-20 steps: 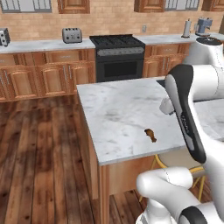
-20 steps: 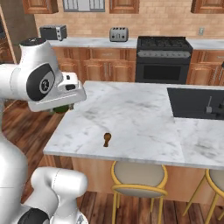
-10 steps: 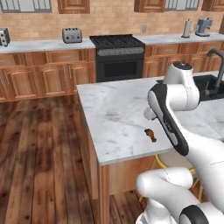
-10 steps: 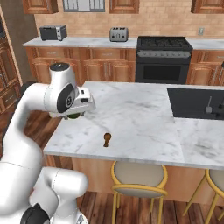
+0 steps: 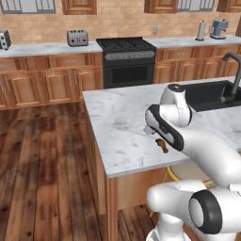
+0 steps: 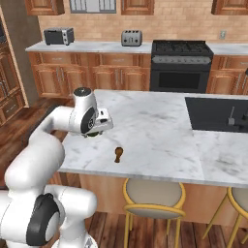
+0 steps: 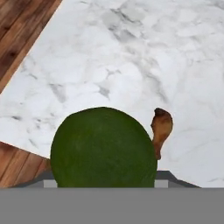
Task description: Open the fridge, remove the peach, lime, and chicken drumstick, and place them on any counter.
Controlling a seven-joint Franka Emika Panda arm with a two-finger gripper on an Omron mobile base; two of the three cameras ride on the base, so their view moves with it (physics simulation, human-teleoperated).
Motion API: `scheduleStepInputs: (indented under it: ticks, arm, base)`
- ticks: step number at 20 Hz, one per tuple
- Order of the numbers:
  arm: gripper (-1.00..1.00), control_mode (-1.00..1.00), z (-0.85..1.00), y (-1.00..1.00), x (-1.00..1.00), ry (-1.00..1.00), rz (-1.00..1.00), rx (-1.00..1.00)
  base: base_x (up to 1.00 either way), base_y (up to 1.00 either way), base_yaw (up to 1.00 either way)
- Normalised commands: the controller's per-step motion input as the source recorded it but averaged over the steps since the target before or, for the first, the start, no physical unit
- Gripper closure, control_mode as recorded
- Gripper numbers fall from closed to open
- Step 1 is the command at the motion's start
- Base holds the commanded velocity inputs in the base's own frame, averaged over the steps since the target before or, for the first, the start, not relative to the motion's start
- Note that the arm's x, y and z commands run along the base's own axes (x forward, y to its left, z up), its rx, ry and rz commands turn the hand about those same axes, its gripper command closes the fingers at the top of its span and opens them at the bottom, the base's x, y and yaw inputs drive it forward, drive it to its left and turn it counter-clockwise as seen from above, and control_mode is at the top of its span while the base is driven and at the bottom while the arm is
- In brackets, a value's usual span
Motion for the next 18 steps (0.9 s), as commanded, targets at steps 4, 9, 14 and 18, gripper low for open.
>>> scheduleStepInputs:
  ticks: [4, 9, 14, 18]
  arm:
    - [1.00, -1.00, -0.63, 0.00, 0.70, 0.03, 0.00, 0.00]
    - [1.00, -1.00, -0.72, 0.00, 0.48, 0.01, 0.00, 0.00]
    - [1.00, -1.00, -0.75, 0.00, 0.40, 0.03, 0.00, 0.00]
    - [1.00, -1.00, -0.65, 0.00, 0.37, 0.05, 0.00, 0.00]
  base:
    - [0.00, 0.00, 0.00]
    - [0.00, 0.00, 0.00]
    - [0.00, 0.00, 0.00]
    - [0.00, 0.00, 0.00]
